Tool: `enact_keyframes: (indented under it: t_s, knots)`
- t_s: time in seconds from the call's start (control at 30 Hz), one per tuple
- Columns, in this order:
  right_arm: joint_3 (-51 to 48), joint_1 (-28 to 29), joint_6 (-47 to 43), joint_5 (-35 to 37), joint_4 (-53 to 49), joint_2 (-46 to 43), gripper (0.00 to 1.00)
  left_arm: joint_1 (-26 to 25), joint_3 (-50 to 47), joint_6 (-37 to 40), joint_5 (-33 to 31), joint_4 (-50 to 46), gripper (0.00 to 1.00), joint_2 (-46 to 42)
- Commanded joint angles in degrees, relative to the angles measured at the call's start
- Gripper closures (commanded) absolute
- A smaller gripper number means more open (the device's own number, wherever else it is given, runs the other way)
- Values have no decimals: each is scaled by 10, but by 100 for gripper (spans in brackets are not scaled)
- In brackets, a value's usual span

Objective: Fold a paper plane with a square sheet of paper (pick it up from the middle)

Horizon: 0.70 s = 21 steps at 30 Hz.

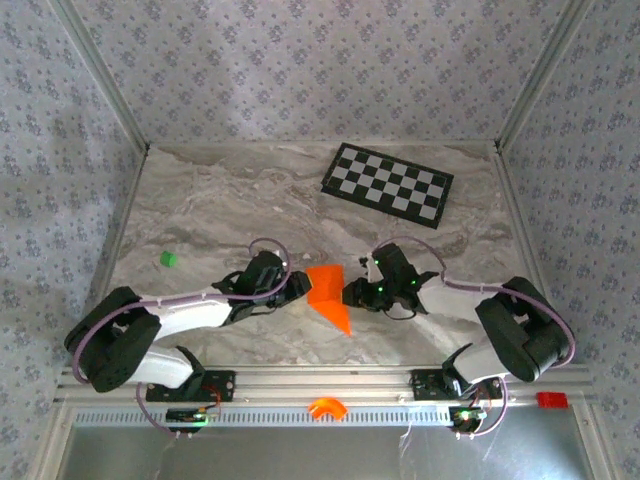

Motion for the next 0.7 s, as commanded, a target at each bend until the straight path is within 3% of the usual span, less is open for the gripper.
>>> enact_keyframes:
  t_s: [0.0, 0.23, 0.67]
  knots:
    - [13, -6, -17, -28, 8, 13, 70, 12, -5, 16, 46, 0, 59, -15]
    - [5, -14, -28, -46, 11, 5, 91, 36, -5, 15, 92, 25, 57, -1]
    - [-24, -56, -24, -137, 83, -17, 99, 81, 30, 33, 193, 36, 40, 51]
